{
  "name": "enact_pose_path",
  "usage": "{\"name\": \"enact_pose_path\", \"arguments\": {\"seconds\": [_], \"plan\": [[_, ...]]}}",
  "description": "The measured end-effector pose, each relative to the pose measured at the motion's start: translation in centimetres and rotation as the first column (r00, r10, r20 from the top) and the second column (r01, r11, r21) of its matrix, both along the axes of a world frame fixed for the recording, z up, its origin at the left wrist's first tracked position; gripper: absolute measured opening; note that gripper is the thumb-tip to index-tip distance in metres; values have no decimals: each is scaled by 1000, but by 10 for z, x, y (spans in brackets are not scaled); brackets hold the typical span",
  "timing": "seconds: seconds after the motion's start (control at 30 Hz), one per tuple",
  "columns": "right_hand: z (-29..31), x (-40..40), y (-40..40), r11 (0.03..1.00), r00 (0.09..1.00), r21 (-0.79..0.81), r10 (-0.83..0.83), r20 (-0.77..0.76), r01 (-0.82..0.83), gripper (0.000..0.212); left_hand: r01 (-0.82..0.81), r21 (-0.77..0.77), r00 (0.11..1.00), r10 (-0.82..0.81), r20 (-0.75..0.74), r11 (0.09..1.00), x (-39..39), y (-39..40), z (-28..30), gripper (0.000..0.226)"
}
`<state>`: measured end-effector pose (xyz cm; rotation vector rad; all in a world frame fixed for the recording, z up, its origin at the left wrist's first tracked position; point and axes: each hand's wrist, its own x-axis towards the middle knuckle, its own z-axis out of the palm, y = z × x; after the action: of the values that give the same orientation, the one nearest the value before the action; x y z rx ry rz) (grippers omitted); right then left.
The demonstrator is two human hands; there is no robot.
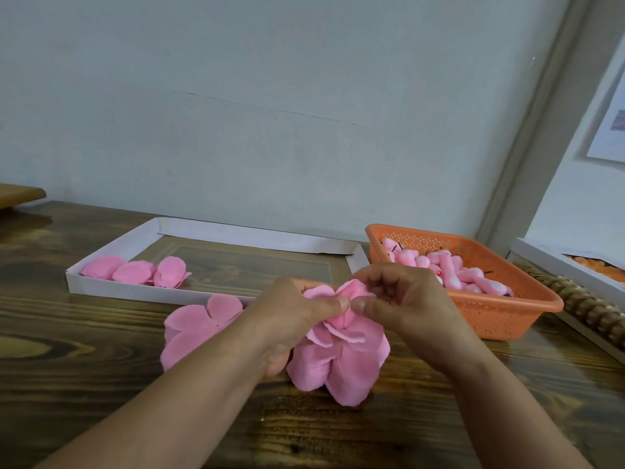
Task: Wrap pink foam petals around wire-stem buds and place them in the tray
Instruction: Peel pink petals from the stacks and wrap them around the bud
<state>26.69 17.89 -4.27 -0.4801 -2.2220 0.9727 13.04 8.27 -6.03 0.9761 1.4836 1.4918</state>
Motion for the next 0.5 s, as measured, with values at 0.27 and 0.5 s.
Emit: {"name": "enact_pose_path", "arguments": {"seconds": [0.27, 0.5], "plan": [[-6, -5, 8, 984, 983, -149, -123, -133, 103, 20, -53, -6, 988, 53, 145, 999, -2, 0, 6, 17], [-6, -5, 1, 996, 995, 52, -68, -67, 71, 21, -225, -45, 951, 230, 208, 973, 1, 4, 3, 15]]}}
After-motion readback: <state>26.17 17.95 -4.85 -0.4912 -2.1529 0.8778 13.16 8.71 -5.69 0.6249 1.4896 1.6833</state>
